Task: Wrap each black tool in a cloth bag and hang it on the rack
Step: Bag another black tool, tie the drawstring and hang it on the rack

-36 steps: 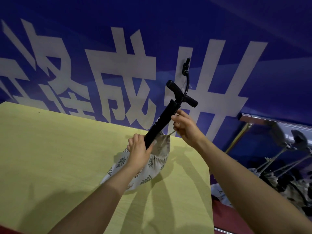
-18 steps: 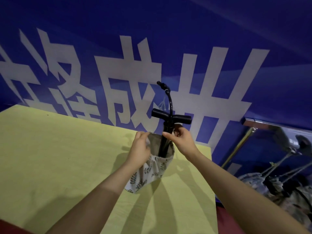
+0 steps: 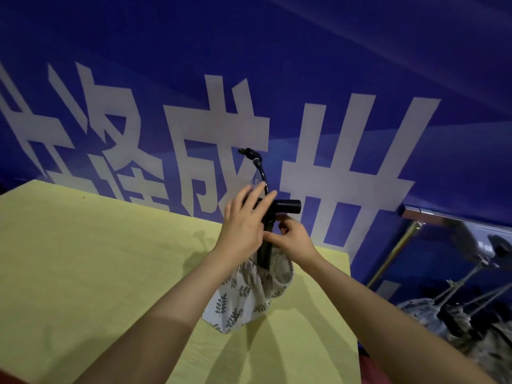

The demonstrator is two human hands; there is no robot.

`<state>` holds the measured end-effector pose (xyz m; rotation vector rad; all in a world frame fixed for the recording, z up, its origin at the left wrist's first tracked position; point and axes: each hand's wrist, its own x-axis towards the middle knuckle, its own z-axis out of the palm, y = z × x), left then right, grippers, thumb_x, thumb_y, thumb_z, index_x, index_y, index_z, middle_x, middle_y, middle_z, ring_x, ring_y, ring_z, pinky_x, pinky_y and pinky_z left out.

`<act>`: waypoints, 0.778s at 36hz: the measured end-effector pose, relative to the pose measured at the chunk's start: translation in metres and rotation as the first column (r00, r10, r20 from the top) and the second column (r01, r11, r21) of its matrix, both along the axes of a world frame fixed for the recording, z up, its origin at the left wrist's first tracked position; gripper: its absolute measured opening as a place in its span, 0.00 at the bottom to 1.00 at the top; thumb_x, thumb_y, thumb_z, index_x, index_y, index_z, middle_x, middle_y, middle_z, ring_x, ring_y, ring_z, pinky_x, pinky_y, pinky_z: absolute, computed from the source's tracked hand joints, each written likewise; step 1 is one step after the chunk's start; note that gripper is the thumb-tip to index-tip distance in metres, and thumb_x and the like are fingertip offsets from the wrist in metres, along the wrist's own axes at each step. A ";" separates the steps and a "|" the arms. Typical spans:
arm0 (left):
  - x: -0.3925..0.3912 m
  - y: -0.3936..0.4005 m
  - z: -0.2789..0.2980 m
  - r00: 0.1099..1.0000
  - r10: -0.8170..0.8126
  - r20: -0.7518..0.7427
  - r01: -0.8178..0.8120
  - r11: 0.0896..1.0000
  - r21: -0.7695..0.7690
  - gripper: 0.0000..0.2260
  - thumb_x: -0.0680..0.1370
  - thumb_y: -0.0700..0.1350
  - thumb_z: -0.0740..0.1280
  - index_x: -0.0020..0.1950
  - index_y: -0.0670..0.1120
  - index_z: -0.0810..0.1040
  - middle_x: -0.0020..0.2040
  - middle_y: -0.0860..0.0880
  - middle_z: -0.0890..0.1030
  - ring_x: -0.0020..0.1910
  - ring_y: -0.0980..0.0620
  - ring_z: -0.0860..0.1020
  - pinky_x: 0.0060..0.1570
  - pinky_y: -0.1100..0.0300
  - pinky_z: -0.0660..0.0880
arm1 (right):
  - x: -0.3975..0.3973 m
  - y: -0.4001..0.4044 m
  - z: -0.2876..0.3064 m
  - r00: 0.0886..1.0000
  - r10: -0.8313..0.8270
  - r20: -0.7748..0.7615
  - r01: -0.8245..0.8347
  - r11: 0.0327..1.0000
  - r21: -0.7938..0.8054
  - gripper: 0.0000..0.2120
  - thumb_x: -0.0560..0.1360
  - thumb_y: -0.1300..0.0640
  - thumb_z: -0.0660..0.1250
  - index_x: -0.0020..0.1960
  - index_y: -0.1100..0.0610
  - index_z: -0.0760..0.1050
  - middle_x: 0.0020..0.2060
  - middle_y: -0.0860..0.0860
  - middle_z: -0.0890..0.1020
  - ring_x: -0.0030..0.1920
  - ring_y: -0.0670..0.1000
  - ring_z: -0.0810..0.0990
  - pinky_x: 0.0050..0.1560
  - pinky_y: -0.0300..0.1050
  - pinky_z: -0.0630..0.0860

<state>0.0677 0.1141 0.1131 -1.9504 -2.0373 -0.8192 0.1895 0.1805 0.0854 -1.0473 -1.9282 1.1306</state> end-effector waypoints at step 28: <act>-0.007 0.020 0.005 0.986 -0.051 -0.156 0.052 0.999 -0.004 0.18 0.76 0.62 0.53 0.56 0.57 0.76 0.48 0.48 0.72 0.53 0.45 0.64 0.53 0.52 0.54 | 0.025 0.043 0.073 0.970 -0.171 -0.175 0.224 0.908 0.353 0.18 0.78 0.72 0.53 0.59 0.59 0.76 0.45 0.51 0.80 0.31 0.36 0.74 0.33 0.26 0.68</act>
